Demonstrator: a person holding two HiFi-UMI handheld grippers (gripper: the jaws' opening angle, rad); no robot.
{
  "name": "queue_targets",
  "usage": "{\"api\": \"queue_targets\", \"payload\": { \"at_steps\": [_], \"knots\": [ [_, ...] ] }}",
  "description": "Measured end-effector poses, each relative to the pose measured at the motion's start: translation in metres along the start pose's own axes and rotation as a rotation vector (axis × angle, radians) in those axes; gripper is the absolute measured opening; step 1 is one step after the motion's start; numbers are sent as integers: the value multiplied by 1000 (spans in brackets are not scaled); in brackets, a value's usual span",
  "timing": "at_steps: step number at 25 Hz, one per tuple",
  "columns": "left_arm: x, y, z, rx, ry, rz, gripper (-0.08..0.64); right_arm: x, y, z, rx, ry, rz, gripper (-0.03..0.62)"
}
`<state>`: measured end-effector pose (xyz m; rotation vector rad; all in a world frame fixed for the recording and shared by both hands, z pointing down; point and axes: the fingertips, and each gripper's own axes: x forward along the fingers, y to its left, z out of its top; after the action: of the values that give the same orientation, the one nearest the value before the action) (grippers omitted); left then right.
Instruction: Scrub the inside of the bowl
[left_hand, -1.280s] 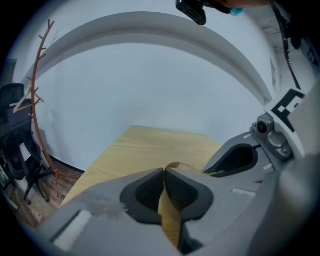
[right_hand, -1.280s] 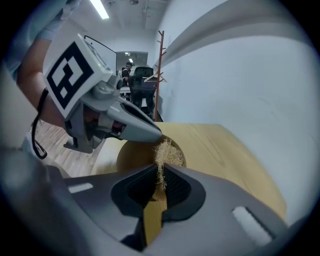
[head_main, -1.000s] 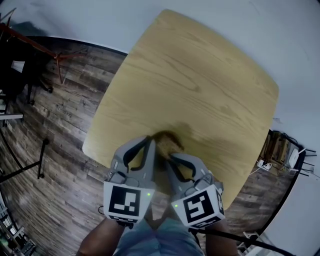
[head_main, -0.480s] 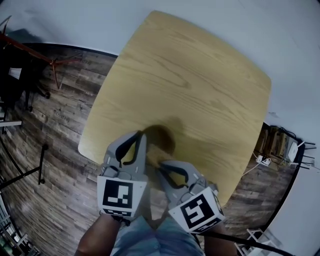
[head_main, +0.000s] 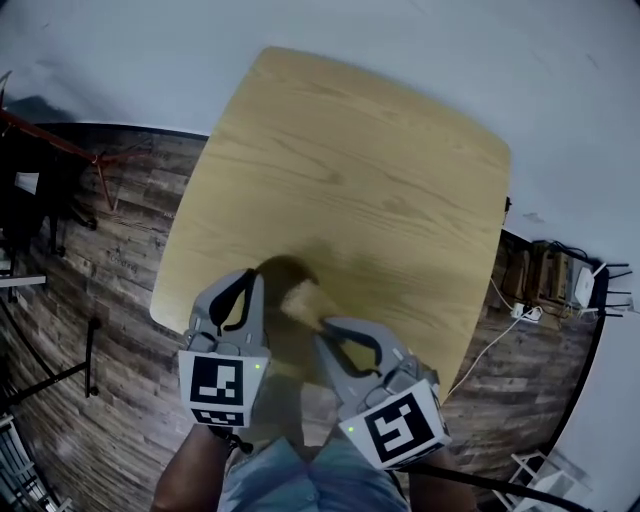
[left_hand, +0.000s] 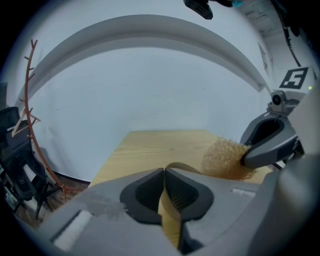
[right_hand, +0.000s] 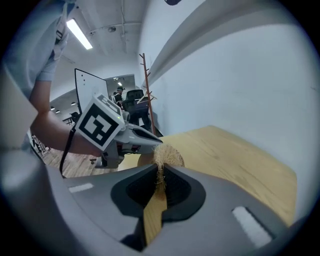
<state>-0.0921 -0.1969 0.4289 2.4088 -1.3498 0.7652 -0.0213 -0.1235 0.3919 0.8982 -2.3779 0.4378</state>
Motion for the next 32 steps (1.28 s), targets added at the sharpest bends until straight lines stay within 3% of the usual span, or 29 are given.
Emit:
{"api": "queue_targets", "payload": {
  "at_steps": [9,14,22,32],
  "knots": [
    [4,-17,-1,-60,6,-59,32,31,-12,-6,-40,32,-45,28],
    [3,-17,-6,-151,20,-69,32,57,-10,-20,-62,106,-52,28],
    [5,-10,-2,-157,-3,-75,32,84,17,-24,-46,108,61,26],
    [5,-4,-10,-159,14,-58,32,75,38,-23,-86,124,212,26]
  ]
}}
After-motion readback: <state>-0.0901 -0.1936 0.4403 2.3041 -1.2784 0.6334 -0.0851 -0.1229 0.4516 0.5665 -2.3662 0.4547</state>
